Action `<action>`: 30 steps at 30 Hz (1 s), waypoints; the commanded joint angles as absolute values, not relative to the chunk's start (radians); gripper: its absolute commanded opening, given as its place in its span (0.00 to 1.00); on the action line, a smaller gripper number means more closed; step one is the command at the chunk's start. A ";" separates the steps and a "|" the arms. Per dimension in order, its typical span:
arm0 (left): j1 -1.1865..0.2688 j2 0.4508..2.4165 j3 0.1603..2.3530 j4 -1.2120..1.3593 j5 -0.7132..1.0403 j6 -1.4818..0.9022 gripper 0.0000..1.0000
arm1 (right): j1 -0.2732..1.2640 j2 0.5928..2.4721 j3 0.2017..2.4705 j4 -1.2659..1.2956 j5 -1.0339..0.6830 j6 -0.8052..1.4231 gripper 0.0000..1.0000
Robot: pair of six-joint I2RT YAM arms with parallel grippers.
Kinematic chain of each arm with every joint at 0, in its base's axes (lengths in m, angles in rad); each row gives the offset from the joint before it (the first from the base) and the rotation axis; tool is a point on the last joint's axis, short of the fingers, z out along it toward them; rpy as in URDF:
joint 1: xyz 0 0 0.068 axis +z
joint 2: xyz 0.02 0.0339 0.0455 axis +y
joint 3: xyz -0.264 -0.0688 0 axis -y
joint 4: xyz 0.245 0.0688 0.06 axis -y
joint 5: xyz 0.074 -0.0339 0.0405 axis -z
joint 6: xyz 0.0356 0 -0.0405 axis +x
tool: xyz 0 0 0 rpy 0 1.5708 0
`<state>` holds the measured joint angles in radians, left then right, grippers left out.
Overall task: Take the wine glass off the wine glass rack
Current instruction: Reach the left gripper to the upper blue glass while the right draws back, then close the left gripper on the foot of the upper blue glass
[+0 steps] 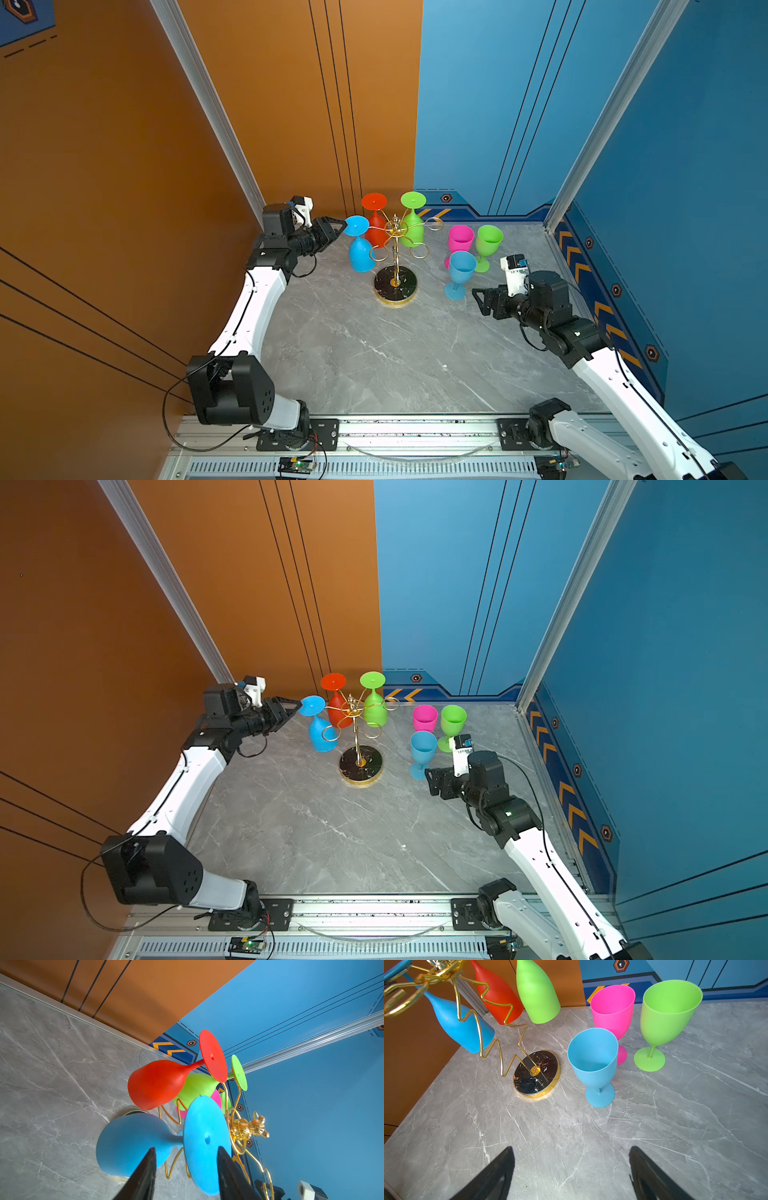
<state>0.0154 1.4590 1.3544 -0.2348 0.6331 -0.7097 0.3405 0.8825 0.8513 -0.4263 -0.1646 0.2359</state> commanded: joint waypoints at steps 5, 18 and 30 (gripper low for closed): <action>-0.003 1.495 1.374 -0.211 0.650 -0.731 0.44 | 0.345 0.855 0.839 -0.431 -0.155 0.233 0.87; -0.008 1.512 1.389 -0.200 0.654 -0.765 0.23 | 0.345 0.857 0.840 -0.428 -0.150 0.237 0.87; -0.008 1.499 1.390 -0.161 0.668 -0.809 0.07 | 0.345 0.859 0.839 -0.425 -0.147 0.239 0.87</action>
<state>-0.0021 1.5013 1.3842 -0.1551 0.6594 -0.8101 0.3405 0.8677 0.8490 -0.4263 -0.1604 0.2359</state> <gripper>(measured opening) 0.078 0.873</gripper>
